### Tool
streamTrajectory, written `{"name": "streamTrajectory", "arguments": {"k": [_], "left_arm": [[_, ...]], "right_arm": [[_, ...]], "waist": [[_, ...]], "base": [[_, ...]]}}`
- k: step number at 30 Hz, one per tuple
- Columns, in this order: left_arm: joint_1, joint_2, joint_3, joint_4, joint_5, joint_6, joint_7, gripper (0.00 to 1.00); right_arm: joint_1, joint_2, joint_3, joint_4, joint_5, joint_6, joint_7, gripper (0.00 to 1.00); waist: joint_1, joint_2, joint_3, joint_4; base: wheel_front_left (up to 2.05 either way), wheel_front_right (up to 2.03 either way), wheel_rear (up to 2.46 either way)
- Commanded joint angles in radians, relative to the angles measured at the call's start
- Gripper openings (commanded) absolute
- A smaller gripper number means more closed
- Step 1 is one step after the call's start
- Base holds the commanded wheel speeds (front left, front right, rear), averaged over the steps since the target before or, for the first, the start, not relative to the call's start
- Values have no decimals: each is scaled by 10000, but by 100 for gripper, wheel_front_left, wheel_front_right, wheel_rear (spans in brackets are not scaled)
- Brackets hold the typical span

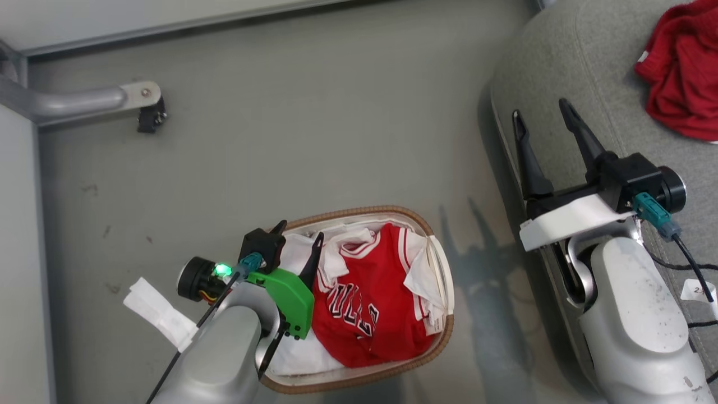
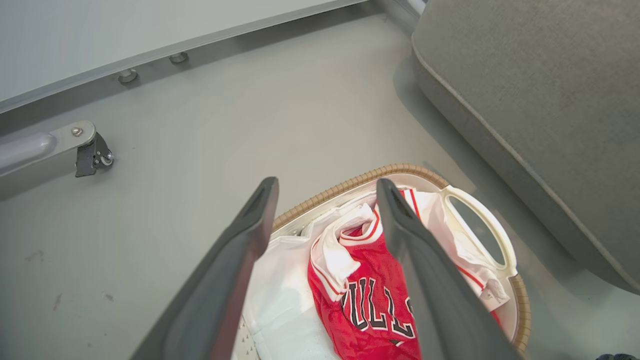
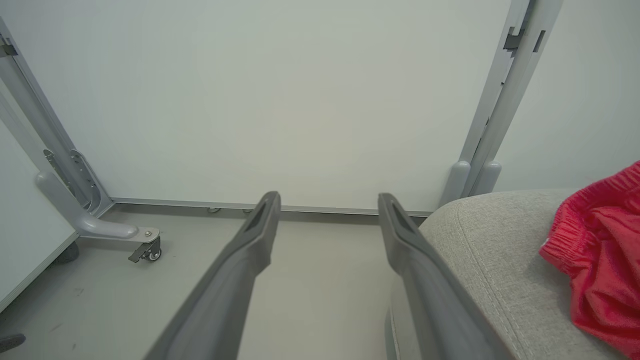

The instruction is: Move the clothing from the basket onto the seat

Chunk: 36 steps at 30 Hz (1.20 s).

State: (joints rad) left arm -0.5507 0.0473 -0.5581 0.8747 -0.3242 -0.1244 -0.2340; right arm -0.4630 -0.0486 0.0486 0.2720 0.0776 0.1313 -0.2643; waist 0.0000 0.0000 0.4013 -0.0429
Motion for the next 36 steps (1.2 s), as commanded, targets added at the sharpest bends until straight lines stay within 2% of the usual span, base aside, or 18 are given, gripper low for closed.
{"name": "streamTrajectory", "arguments": {"k": [1,9,18,22,27,31,36], "left_arm": [[-493,55,-161,256,-115,-38,62,100],[-1567,64,-1116,1699,-37,35,427,100],[-2278,67,-1693,2808,-22,155,612,100],[-2587,71,-1681,3319,-53,495,647,100],[-3002,278,-1545,3753,-139,1223,748,100],[-3186,395,-1437,3891,-216,1613,821,100],[-3265,477,-1408,4005,-316,1604,976,100]], "right_arm": [[-299,-30,72,-81,79,-10,-2,100],[-1305,-27,504,-375,376,-10,-2,100],[-1967,-24,571,-861,660,-10,-2,100],[-2125,-27,643,-1008,764,-10,-2,100],[-2292,-27,665,-1196,815,-10,-2,100],[-2285,-27,670,-1327,841,-10,-2,100],[-2284,-29,707,-1445,940,-10,-2,100]], "waist": [[0,0,1790,-983],[0,0,3266,-1640],[0,0,4429,-2071],[0,0,4774,-2178],[0,0,5073,-2288],[0,0,5190,-2349],[0,0,5291,-2432]], "base": [[0,0,0],[0,0,0],[0,0,0],[0,0,0],[0,0,0],[0,0,0],[0,0,0]]}}
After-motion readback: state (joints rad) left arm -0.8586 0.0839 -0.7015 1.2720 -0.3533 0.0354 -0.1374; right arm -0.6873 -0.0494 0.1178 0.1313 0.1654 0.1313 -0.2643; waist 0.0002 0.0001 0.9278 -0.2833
